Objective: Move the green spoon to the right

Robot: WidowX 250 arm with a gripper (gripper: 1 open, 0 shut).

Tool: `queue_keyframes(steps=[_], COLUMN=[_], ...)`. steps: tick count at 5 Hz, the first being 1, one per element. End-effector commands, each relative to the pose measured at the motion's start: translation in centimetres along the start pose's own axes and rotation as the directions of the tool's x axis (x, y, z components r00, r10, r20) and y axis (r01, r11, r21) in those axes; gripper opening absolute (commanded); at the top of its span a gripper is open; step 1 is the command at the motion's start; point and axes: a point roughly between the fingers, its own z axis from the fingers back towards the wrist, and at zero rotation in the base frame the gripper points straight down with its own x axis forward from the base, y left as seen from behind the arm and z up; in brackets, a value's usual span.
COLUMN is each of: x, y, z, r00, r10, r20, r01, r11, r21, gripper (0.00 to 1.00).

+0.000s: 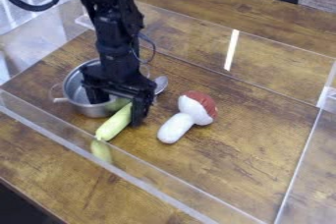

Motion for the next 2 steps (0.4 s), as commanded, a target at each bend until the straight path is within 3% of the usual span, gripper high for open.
queue_keyframes(steps=[1, 2], x=[0.48, 0.98], y=[-1.41, -2.01], z=[1.57, 1.75], r00=[0.998, 0.993], r10=[-0.065, -0.118], r20=[0.021, 0.017], r01=[0.065, 0.118], r11=[0.998, 0.993], r21=[-0.010, -0.009], gripper=[1.00, 1.00])
